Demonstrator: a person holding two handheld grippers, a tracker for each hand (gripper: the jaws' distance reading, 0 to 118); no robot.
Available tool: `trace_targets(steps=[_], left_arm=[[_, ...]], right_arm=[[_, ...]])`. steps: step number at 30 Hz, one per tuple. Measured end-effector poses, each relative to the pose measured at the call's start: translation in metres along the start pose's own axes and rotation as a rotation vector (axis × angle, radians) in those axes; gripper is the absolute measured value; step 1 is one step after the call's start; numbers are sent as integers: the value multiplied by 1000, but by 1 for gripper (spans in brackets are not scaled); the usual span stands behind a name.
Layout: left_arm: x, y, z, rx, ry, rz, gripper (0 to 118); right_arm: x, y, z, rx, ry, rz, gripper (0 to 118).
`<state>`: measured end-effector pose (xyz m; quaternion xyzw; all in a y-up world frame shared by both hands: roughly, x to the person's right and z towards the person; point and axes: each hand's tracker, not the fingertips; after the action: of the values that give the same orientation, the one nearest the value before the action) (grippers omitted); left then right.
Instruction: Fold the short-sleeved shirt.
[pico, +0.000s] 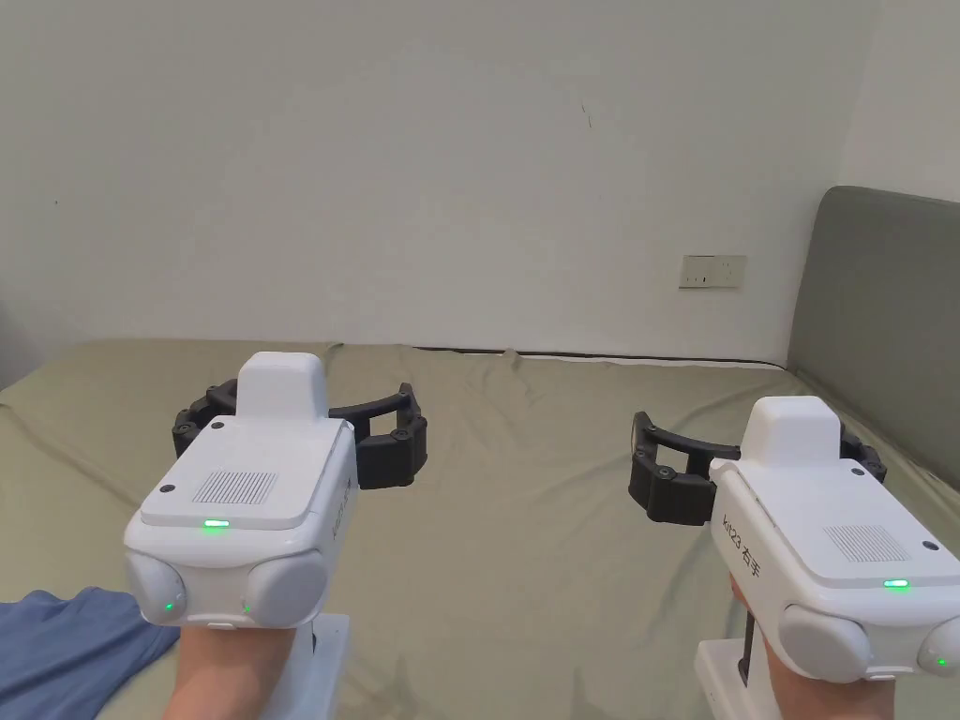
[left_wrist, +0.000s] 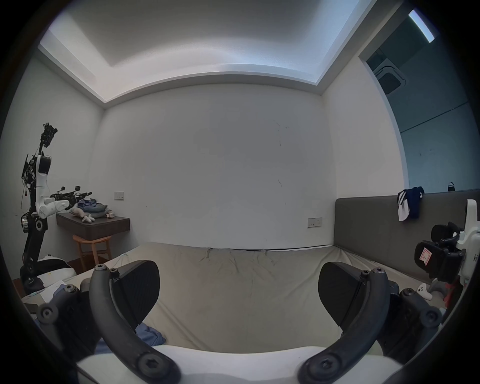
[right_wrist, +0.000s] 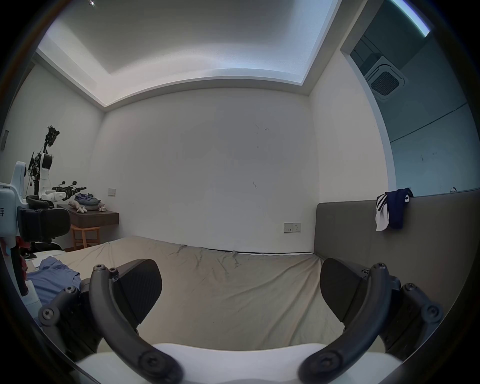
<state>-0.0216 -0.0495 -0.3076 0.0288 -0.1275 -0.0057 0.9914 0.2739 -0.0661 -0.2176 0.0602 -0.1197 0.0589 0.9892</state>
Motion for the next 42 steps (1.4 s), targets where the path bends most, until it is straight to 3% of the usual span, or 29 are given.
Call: trace_targets(steps=[9, 10, 11, 12, 13, 14, 15, 16, 17, 19, 20, 26, 29, 30, 31, 32, 33, 34, 35, 38, 42], left_arm=[[-4, 1, 2, -20, -9, -6, 116], [-5, 2, 4, -22, -32, 6, 108], [-5, 2, 8, -12, -37, 3, 84], [-4, 1, 10, -3, -34, -1, 43], [-4, -1, 11, 19, 0, -27, 0], [-4, -3, 20, 25, -4, -17, 0], [-5, -2, 22, 21, -43, -5, 0], [-5, -2, 25, 8, -80, -2, 0], [-6, -1, 29, -2, -77, -16, 0], [-4, -3, 31, 2, -75, -46, 0], [-4, -4, 34, -2, -72, -65, 0], [-23, -9, 53, -41, -32, -3, 0], [-61, -16, 75, -67, 89, 18, 0], [-78, -18, 85, -90, 154, 30, 0], [-99, -21, 97, -106, 214, 42, 0], [-120, -25, 111, -120, 296, 28, 0], [-138, -29, 126, -130, 383, -15, 0], [-157, -33, 141, -148, 475, -43, 0], [-177, -37, 158, -162, 545, -55, 0], [-228, -44, 213, -200, 720, -29, 0], [-271, -48, 277, -231, 911, -2, 0]], right_arm=[[2, -1, 1, -11, 0, -2, 118], [3, -1, 2, -16, 9, -8, 118], [4, -1, 5, -27, 18, -28, 118], [5, -1, 9, -17, 32, -34, 112], [5, -2, 15, -2, 31, -42, 81], [3, -1, 19, 19, 23, -23, 29], [1, -5, 21, -12, -52, -50, 0], [-1, 3, 31, 118, -146, 69, 0], [3, -1, 32, 59, -66, -9, 0], [8, 0, 31, -12, -45, -119, 0], [7, 1, 33, -44, -20, -55, 0], [3, 6, 44, -24, -4, -3, 0], [-7, 3, 47, -5, 61, 4, 0], [-11, 0, 45, -45, 72, -43, 0], [-18, 1, 44, -29, 67, -32, 0], [-31, 3, 45, 29, 117, 12, 0], [-42, -2, 41, -27, 141, -53, 0], [-56, 0, 38, 10, 182, -28, 0], [-72, -3, 34, -17, 223, -65, 0], [-137, -6, 24, 1, 353, -64, 0], [-227, -20, 19, -50, 556, -147, 0]])
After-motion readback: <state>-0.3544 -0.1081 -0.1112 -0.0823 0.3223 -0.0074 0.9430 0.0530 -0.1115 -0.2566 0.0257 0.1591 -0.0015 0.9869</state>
